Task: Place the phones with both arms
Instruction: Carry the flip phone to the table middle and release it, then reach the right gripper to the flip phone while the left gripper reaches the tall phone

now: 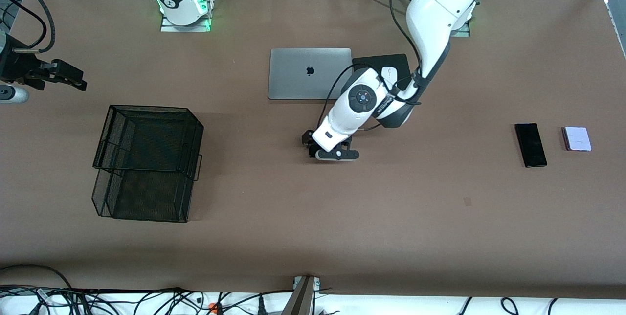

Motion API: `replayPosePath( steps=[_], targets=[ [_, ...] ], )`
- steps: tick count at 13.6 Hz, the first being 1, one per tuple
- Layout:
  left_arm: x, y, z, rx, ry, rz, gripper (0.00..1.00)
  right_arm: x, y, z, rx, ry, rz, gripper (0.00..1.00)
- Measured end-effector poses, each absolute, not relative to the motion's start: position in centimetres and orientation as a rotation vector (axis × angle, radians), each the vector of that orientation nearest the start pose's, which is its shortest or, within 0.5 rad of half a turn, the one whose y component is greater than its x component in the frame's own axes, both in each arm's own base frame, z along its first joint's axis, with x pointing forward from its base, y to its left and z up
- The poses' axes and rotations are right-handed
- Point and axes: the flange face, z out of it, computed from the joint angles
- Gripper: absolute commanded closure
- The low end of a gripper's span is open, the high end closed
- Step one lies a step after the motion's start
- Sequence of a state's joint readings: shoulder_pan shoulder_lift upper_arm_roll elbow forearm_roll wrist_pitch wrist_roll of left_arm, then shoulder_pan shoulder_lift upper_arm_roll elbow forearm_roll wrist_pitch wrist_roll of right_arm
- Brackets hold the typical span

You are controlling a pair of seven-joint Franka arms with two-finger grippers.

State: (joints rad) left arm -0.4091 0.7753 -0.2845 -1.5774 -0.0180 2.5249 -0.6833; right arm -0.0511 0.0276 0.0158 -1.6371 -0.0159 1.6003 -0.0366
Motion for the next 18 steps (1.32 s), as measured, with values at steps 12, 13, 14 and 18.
replayPosePath(
  steps=[12, 13, 14, 18],
  targets=[
    [65.6, 3.7, 36.7, -3.063, 0.057, 0.243, 0.0, 52.9, 28.3, 53.3, -3.155, 0.077, 0.038, 0.0],
    [64.7, 7.1, 35.5, -3.068, 0.015, 0.288, 0.0, 51.6, 32.7, 51.9, -3.151, 0.113, 0.027, 0.0],
    [63.8, 9.9, 34.2, -3.072, -0.033, 0.319, 0.0, 50.5, 37.0, 50.4, -3.143, 0.143, 0.015, 0.0],
    [60.6, 18.1, 28.2, -3.038, -0.041, 0.099, 0.0, 48.4, 50.4, 43.6, -3.119, 0.265, 0.004, 0.0]
  ],
)
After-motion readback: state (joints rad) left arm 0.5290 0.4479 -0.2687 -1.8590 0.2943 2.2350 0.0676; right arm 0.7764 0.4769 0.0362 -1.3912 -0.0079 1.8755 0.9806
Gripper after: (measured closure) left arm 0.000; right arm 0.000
